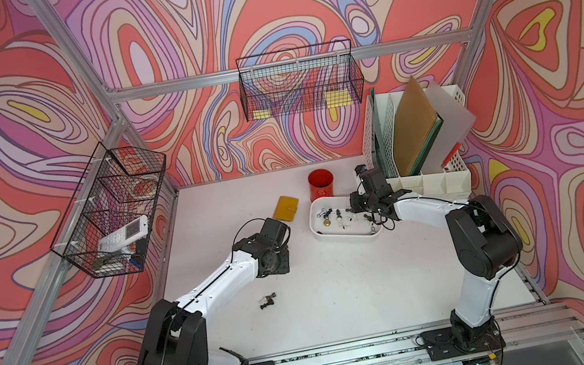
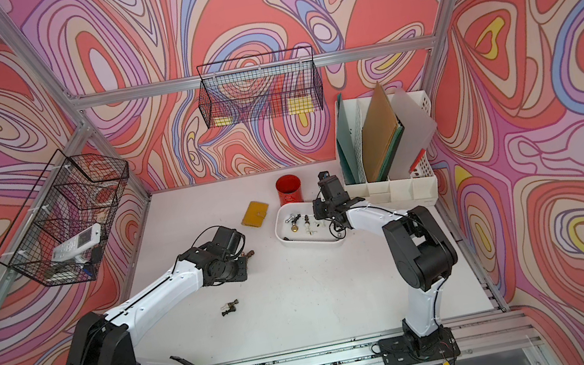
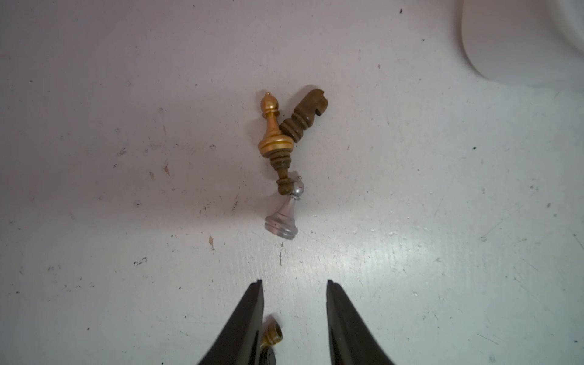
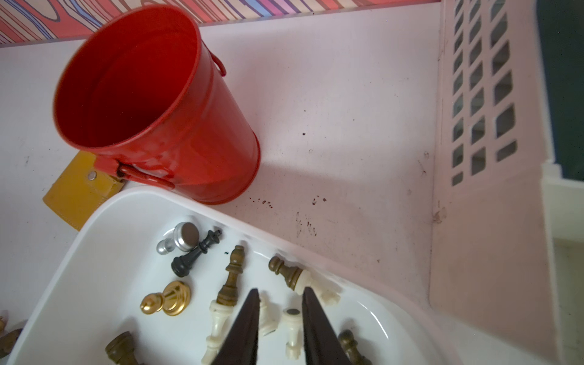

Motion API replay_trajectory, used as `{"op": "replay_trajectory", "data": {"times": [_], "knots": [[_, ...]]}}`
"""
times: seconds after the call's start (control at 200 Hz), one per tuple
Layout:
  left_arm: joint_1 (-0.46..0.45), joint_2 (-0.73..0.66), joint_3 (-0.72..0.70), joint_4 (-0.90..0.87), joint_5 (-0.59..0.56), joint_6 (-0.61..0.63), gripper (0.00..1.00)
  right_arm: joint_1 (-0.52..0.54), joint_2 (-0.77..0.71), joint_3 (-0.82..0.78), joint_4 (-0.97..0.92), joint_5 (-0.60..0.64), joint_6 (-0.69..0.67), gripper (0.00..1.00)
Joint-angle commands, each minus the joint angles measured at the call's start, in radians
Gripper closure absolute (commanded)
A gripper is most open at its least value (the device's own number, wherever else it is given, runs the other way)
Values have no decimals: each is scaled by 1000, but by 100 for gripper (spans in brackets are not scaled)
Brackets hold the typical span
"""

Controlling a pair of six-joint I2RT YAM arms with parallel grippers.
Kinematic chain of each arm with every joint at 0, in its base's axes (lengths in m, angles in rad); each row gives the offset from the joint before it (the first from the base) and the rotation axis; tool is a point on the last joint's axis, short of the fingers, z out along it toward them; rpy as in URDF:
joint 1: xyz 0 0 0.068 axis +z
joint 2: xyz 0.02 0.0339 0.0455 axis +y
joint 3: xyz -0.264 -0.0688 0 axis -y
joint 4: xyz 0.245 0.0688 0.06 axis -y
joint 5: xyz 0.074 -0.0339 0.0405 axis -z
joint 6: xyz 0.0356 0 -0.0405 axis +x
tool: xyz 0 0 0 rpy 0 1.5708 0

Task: Put the chess pieces into the storage box
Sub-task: Place the chess piece in the storage box, then pick up the chess piece at the center of the board.

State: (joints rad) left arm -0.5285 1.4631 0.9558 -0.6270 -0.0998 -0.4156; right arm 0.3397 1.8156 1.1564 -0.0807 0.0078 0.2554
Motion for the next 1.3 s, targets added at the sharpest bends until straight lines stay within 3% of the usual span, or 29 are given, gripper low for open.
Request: {"op": "replay_trajectory", "data": {"times": [0.0,0.681,1.292], "knots": [[9,44,24,10,16,45,61,-5,-91,-21,12,-43,22,73],[11,242,97,-2,-21,90,62,-4,-263,-126,16,-96,35,73],[11,327,133,-31,-10,97,67,-4,-263,-136,26,-112,41,74]]}}
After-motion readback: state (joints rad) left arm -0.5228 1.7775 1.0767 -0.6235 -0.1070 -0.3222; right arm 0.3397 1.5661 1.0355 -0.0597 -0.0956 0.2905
